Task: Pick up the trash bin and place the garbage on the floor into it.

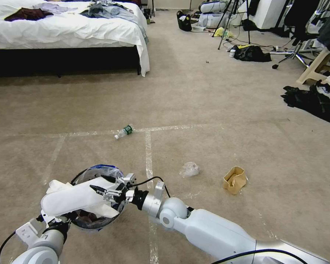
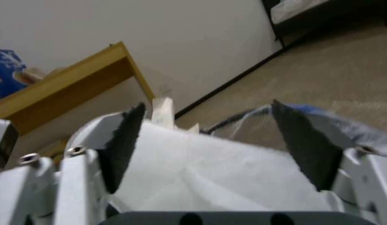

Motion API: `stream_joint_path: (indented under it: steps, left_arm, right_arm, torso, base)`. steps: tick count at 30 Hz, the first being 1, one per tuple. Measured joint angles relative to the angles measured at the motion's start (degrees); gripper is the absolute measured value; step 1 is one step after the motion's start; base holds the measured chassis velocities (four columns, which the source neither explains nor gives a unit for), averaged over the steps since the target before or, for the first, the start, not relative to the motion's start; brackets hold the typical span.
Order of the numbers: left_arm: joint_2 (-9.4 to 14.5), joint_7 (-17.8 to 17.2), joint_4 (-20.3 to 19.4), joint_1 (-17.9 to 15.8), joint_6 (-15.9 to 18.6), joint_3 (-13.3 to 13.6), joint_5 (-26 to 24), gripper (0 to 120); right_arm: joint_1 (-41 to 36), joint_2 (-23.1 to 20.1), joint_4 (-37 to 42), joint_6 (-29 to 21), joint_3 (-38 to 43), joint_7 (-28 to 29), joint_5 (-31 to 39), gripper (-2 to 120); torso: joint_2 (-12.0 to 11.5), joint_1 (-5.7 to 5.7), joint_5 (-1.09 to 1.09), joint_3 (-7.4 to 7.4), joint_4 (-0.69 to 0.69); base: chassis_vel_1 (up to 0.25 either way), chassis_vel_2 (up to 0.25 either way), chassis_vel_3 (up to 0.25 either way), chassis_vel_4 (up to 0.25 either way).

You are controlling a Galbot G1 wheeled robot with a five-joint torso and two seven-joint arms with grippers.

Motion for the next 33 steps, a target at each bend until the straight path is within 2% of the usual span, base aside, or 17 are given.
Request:
stream_joint_path:
  steps: [3, 5, 11, 16, 17, 21, 23, 27, 29, 30, 32, 33]
  left_arm:
    - [0.00, 0.00, 0.00, 0.00, 0.00, 0.00, 0.00, 0]
    - [0.15, 0.00, 0.00, -0.02, 0.00, -0.05, -0.07, 0]
    - [0.36, 0.00, -0.05, -0.08, 0.03, -0.15, -0.29, 0]
    - [0.60, 0.01, -0.09, -0.09, 0.12, -0.18, -0.39, 0]
    - [0.73, 0.01, -0.09, -0.05, 0.17, -0.18, -0.40, 0]
    - [0.96, 0.02, -0.09, 0.09, 0.26, -0.15, -0.40, 0]
    - [1.42, 0.22, -0.34, 0.58, 0.37, -0.15, -0.48, 0]
    - [1.77, 0.34, -0.76, 0.96, 0.41, -0.14, -0.62, 0]
    - [2.01, 0.48, -1.08, 1.29, 0.50, -0.10, -0.71, 0]
    - [2.01, 0.48, -1.08, 1.29, 0.50, -0.10, -0.71, 0]
    - [2.21, 0.78, -1.38, 1.62, 0.52, 0.01, -0.69, 0]
    - [2.21, 0.78, -1.38, 1.62, 0.52, 0.01, -0.69, 0]
  right_arm:
    - [0.00, -0.13, 0.59, -0.02, 0.62, 0.15, 0.08, 89]
    - [0.34, -0.97, 3.14, -0.01, 2.81, 0.81, 0.76, 98]
    - [1.08, -2.54, 6.10, 0.16, 5.58, 1.37, 1.44, 100]
    - [1.01, -5.33, 10.55, 0.23, 12.51, 3.05, 1.15, 100]
    - [0.52, -6.36, 11.86, -0.92, 15.64, 4.63, -0.13, 100]
    - [-0.43, -7.93, 13.17, -1.91, 20.03, 6.69, -2.32, 99]
    - [-2.58, -10.61, 15.48, -2.75, 26.71, 8.16, -4.42, 100]
    - [-4.87, -12.24, 17.75, -4.22, 31.86, 9.96, -6.07, 100]
    - [-7.67, -13.37, 19.74, -6.15, 36.73, 12.64, -9.45, 100]
    - [-7.67, -13.37, 19.74, -6.15, 36.73, 12.64, -9.45, 100]
    - [-12.35, -14.52, 21.32, -7.56, 41.80, 15.61, -14.58, 99]
    - [-12.35, -14.52, 21.32, -7.56, 41.80, 15.61, -14.58, 99]
  torso:
    - [0.00, 0.00, 0.00, 0.00, 0.00]
    - [0.00, 0.00, 0.00, 0.00, 0.00]
    - [0.00, 0.00, 0.01, 0.00, 0.00]
    - [0.00, 0.00, 0.01, 0.00, 0.00]
    - [0.00, 0.00, 0.01, 0.00, 0.00]
    - [0.00, 0.00, 0.01, 0.00, 0.00]
    - [0.00, 0.00, 0.01, 0.00, 0.00]
    - [0.00, 0.00, 0.01, 0.00, 0.00]
    - [0.00, 0.00, 0.01, 0.00, 0.00]
    - [0.00, 0.00, 0.01, 0.00, 0.00]
    - [0.00, 0.00, 0.02, 0.00, 0.00]
    - [0.00, 0.00, 0.02, 0.00, 0.00]
  base:
    - [0.000, 0.000, 0.000, 0.000]
    - [0.000, 0.000, 0.000, 0.000]
    - [0.000, 0.000, 0.000, 0.000]
    - [0.000, 0.000, 0.000, 0.000]
    - [0.000, 0.000, 0.000, 0.000]
    - [0.000, 0.000, 0.000, 0.000]
    - [0.000, 0.000, 0.000, 0.000]
    - [0.000, 0.000, 0.000, 0.000]
    - [0.000, 0.000, 0.000, 0.000]
    - [0.000, 0.000, 0.000, 0.000]
    - [0.000, 0.000, 0.000, 0.000]
    - [0.000, 0.000, 0.000, 0.000]
